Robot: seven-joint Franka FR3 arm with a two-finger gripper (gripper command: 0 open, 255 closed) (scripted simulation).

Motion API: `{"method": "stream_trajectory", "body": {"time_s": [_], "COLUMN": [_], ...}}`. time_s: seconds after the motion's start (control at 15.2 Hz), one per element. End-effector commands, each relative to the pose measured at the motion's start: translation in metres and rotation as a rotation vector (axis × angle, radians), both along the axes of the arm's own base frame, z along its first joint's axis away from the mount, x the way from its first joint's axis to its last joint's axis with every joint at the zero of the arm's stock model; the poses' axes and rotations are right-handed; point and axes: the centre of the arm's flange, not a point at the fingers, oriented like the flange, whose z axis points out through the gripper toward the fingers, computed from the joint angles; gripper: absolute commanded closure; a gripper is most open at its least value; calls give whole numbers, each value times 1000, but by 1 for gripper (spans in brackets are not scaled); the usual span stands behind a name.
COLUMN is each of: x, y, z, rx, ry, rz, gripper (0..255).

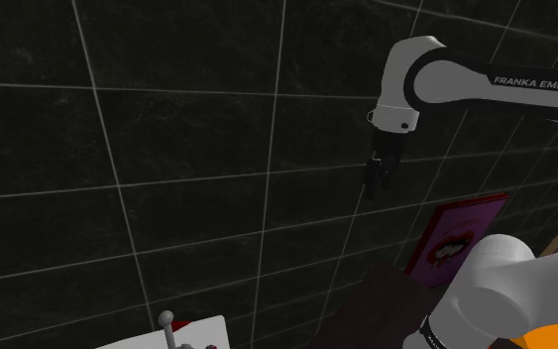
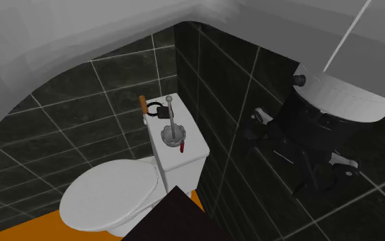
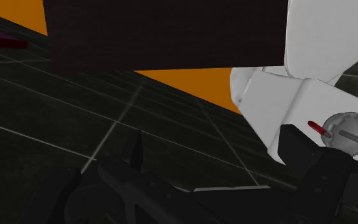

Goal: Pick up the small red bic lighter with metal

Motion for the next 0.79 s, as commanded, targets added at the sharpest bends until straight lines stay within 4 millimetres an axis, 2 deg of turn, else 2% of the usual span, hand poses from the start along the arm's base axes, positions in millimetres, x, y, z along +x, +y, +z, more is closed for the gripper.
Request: {"method": "stream_trajectory", "body": {"time_s": [0.0, 0.73], "x": [0, 20], "y": [0, 100], "z": [0, -101], "rx": [0, -3], "ry": [0, -25], "rz": [0, -76], "gripper": [0, 0]}}
